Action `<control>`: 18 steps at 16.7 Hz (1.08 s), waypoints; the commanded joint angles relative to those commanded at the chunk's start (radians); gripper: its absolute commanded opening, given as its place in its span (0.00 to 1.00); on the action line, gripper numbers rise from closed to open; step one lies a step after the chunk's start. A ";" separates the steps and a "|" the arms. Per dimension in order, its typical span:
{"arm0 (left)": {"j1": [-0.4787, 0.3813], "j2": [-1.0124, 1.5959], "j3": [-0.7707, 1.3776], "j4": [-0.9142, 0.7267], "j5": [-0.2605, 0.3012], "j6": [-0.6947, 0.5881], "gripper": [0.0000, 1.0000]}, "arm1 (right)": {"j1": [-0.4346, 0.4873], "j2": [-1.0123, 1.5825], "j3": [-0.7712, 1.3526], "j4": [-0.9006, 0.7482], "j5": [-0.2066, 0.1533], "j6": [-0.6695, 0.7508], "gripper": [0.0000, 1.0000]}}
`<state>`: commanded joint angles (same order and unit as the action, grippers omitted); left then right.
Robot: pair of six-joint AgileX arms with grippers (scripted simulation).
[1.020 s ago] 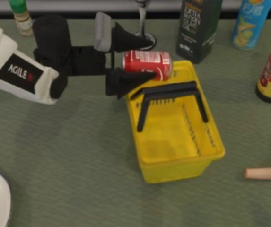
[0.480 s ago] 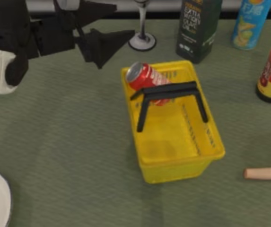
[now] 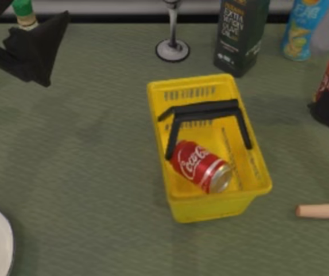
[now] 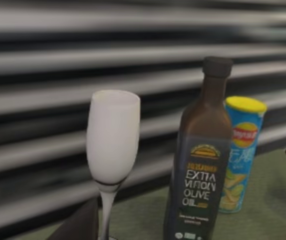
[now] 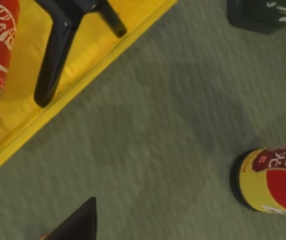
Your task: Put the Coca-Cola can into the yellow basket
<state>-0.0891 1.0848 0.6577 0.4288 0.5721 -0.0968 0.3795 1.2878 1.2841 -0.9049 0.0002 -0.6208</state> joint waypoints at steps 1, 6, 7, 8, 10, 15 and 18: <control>0.013 -0.118 -0.061 -0.045 -0.057 0.003 1.00 | 0.030 0.117 0.117 -0.075 0.001 -0.051 1.00; 0.071 -0.654 -0.368 -0.255 -0.328 0.037 1.00 | 0.160 0.621 0.618 -0.394 0.005 -0.269 1.00; 0.080 -0.742 -0.425 -0.292 -0.376 0.046 1.00 | 0.181 0.699 0.697 -0.445 0.005 -0.304 1.00; 0.087 -0.822 -0.477 -0.325 -0.421 0.055 1.00 | 0.202 0.774 0.773 -0.495 0.005 -0.339 1.00; 0.098 -0.950 -0.565 -0.377 -0.495 0.073 1.00 | 0.236 0.892 0.893 -0.575 0.005 -0.394 1.00; 0.109 -1.085 -0.658 -0.429 -0.572 0.097 1.00 | 0.273 1.019 1.019 -0.662 0.004 -0.454 1.00; 0.109 -1.085 -0.658 -0.429 -0.572 0.097 1.00 | 0.273 1.019 1.019 -0.662 0.004 -0.454 1.00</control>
<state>0.0200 0.0000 0.0000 0.0000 0.0000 0.0000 0.6529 2.3063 2.3027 -1.5672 0.0041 -1.0753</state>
